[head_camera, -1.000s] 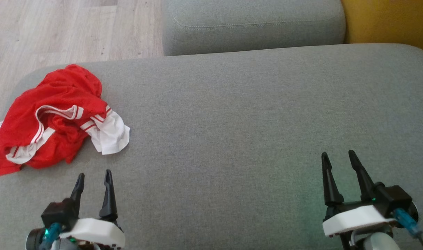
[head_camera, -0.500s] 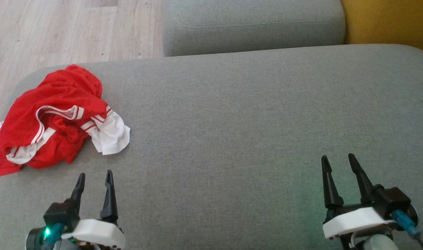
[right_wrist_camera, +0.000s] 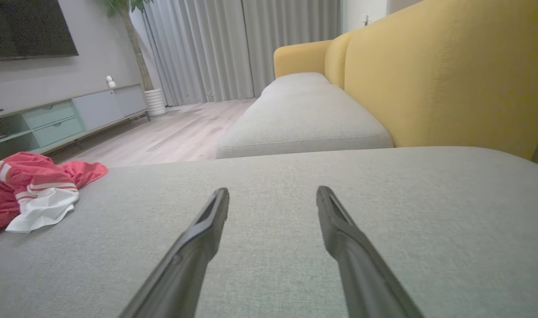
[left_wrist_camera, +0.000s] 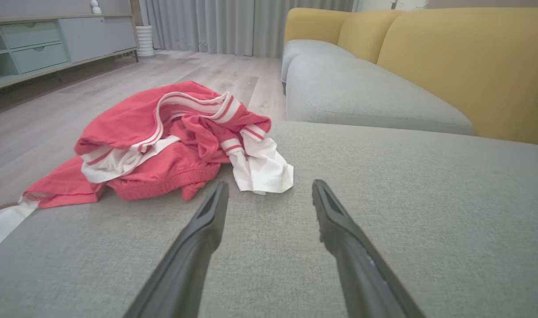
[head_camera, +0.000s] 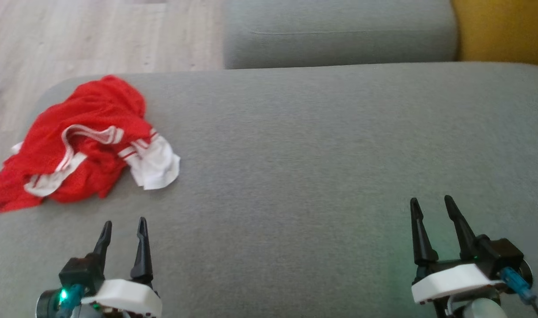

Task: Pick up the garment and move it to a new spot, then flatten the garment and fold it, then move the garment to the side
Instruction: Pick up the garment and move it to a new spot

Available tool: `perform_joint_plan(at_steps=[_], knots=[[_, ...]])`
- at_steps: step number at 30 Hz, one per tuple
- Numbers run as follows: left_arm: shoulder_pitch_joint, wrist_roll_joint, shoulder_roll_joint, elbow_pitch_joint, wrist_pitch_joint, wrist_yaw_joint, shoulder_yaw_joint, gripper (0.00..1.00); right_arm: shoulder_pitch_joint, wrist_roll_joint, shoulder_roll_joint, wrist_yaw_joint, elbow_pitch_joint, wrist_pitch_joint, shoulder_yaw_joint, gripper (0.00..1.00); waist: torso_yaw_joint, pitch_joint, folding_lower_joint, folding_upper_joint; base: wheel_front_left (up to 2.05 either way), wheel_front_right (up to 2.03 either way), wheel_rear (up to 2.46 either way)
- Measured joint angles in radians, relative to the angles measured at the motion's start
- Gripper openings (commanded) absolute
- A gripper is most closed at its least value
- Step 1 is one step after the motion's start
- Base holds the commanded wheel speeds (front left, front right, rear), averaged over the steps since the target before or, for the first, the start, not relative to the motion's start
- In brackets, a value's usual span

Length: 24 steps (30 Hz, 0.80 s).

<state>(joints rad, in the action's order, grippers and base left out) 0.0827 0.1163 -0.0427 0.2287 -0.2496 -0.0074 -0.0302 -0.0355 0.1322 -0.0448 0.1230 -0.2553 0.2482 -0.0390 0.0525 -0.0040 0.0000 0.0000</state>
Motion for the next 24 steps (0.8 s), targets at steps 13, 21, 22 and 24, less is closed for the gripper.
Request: perform_joint_plan(at_steps=[13,21,22,24], knots=[[0.028,0.013,-0.002,0.005,0.000,0.009,0.014,1.00,-0.016,0.018,0.001,0.000,0.008,0.002,-0.055,1.00,0.249,-0.015,0.0000,0.0000,0.00,0.00,0.00],[0.056,0.026,-0.006,0.003,0.000,0.007,0.036,1.00,-0.010,0.018,0.001,0.000,-0.003,0.002,-0.087,1.00,0.341,-0.013,0.0000,0.0000,0.00,0.00,0.00],[0.054,0.028,-0.006,0.001,0.000,0.007,0.038,1.00,-0.008,0.017,0.001,0.000,-0.003,0.002,-0.088,1.00,0.338,-0.009,0.0000,0.0000,0.00,0.00,0.00],[0.045,0.038,-0.006,0.000,0.000,0.003,0.040,1.00,0.001,0.017,0.001,0.000,-0.004,0.002,-0.089,1.00,0.327,0.004,0.0000,0.0000,0.00,0.00,0.00]])
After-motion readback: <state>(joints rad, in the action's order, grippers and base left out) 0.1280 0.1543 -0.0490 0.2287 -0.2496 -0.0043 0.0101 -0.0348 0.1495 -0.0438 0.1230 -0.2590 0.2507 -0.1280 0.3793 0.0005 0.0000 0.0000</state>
